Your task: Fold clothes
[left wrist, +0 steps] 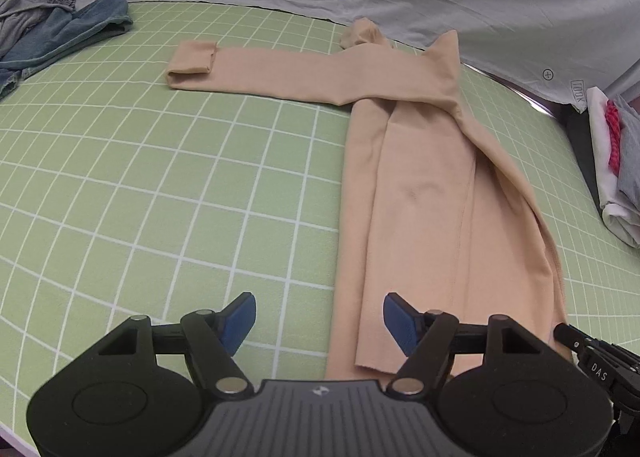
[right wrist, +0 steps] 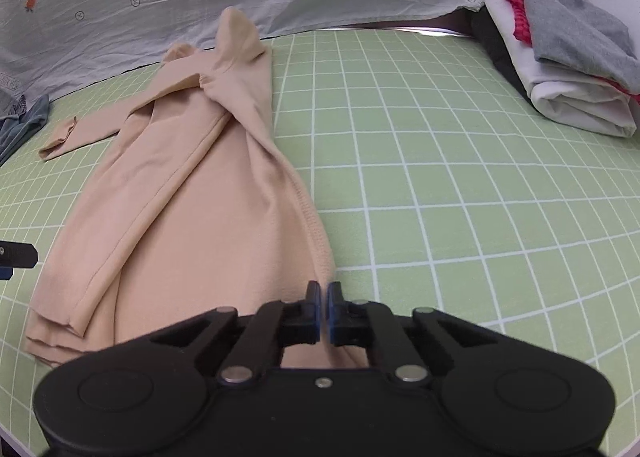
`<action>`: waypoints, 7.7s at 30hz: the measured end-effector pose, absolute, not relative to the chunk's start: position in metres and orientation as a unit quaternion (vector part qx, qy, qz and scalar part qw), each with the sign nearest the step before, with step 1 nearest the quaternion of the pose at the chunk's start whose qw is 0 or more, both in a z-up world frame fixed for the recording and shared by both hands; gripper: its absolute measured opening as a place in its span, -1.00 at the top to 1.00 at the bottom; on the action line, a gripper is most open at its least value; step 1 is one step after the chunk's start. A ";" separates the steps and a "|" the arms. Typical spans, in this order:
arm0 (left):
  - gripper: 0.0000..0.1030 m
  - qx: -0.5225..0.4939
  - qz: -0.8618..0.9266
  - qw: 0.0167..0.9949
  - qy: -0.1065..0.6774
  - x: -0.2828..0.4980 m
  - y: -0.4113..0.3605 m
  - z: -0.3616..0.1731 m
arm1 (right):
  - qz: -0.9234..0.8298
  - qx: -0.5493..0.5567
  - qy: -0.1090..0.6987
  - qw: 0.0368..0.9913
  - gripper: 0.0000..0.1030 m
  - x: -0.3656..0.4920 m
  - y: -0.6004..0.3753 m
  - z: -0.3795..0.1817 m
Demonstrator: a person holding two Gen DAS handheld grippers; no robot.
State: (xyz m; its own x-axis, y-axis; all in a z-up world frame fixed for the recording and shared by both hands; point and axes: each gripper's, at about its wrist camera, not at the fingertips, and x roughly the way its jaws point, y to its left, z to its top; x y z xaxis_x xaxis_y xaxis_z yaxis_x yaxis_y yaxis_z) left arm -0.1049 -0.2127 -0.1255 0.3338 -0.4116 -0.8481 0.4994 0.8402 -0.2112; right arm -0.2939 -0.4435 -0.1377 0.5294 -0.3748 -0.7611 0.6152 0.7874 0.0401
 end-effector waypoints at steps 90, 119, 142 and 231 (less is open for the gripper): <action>-0.68 0.043 -0.128 0.864 0.484 0.174 -0.231 -0.160 | -0.273 0.084 0.326 0.901 -0.89 -0.024 -0.520 -0.111; -0.71 0.043 -0.128 0.868 0.478 0.186 -0.238 -0.162 | -0.283 0.232 0.309 0.878 -0.30 -0.002 -0.603 -0.124; -0.72 0.051 -0.129 0.879 0.456 0.187 -0.241 -0.166 | -0.325 0.161 0.337 0.869 0.18 0.057 -0.653 -0.132; -0.57 0.033 -0.295 0.817 0.494 0.065 -0.297 -0.116 | -0.198 0.261 0.318 0.890 0.94 -0.067 -0.493 -0.079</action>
State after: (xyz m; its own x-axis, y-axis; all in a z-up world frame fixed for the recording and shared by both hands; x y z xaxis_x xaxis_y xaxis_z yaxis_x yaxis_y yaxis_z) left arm 0.0648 -0.2965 -0.1164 0.3369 -0.4500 -0.8271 0.5144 0.8237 -0.2386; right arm -0.0672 -0.4925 -0.0787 0.7195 -0.1858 -0.6692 0.5176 0.7860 0.3382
